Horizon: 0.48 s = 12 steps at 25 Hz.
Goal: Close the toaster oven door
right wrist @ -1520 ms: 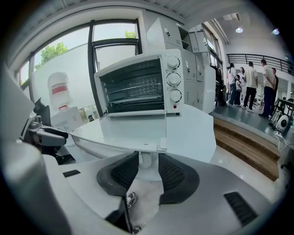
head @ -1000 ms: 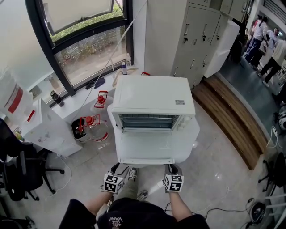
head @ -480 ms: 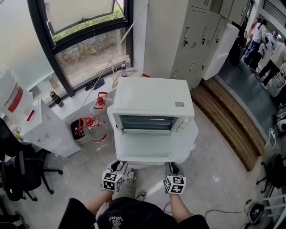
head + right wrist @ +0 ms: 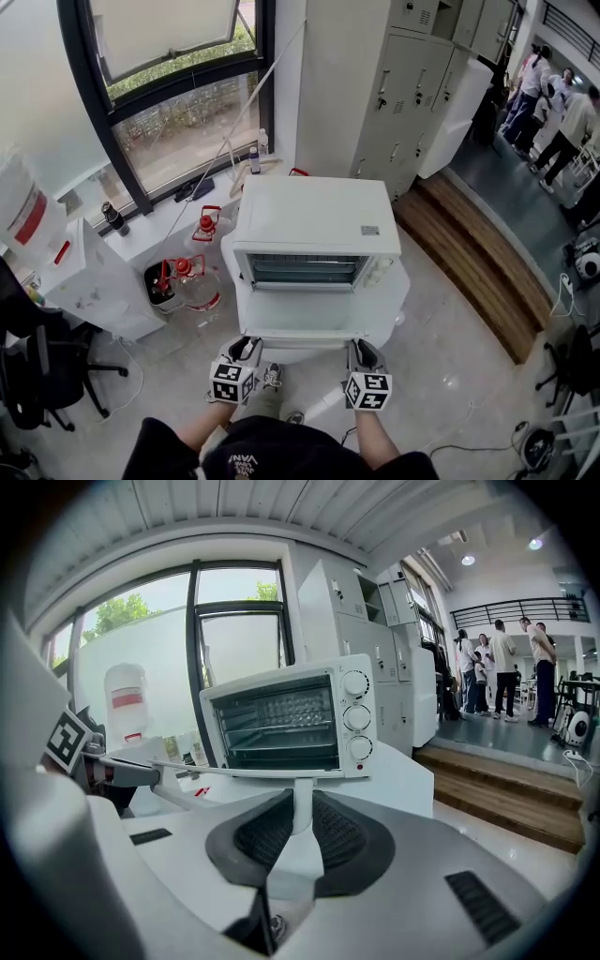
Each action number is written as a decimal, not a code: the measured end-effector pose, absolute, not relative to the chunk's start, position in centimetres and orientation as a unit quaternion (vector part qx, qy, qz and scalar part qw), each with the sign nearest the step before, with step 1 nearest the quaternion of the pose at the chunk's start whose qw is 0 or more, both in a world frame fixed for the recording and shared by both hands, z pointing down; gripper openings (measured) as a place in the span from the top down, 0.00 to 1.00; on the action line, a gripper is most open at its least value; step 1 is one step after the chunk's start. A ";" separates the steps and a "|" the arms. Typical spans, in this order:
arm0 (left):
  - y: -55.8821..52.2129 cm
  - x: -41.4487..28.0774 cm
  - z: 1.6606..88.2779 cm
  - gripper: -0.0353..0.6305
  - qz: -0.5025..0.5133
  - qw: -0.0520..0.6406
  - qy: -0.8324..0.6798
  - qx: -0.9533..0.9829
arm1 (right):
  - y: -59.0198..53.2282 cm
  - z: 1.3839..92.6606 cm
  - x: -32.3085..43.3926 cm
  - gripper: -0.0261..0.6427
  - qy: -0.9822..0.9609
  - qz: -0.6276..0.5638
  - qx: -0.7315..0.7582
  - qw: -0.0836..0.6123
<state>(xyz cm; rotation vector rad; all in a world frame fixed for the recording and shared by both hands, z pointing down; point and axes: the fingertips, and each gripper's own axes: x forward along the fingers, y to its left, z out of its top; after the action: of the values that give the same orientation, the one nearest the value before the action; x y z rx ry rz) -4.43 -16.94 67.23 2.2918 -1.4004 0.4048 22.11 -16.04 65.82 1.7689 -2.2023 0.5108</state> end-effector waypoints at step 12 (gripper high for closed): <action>-19.4 -4.6 63.1 0.76 0.124 0.189 -0.502 0.835 | -18.4 61.8 21.9 0.86 -0.767 0.150 0.614 0.115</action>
<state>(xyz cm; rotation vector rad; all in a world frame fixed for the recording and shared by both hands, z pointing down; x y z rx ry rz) -4.64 -19.44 63.05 2.3483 -1.4109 0.3495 21.94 -18.44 61.76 1.7989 -2.2472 0.4405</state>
